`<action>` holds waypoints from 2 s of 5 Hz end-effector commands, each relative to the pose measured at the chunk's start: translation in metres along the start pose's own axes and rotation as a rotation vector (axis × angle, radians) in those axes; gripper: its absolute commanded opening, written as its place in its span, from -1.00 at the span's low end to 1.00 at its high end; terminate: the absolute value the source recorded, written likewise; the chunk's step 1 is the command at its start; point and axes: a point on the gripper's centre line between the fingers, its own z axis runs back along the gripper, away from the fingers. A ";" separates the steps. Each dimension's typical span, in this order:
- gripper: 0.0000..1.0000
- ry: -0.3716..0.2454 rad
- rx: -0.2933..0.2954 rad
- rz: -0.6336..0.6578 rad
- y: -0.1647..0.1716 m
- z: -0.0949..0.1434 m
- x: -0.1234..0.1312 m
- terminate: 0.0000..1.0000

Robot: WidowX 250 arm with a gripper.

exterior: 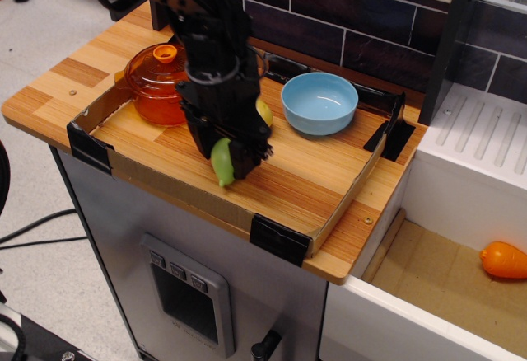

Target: Put pear in bowl

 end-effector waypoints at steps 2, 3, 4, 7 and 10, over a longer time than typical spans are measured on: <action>-1.00 -0.130 -0.049 0.291 0.014 0.078 0.037 -1.00; -1.00 -0.206 0.001 0.370 0.011 0.081 0.056 -1.00; -1.00 -0.206 -0.026 0.418 0.012 0.077 0.080 -1.00; 1.00 -0.179 0.011 0.372 0.004 0.050 0.113 -1.00; 1.00 -0.293 -0.113 0.347 0.021 0.103 0.093 -1.00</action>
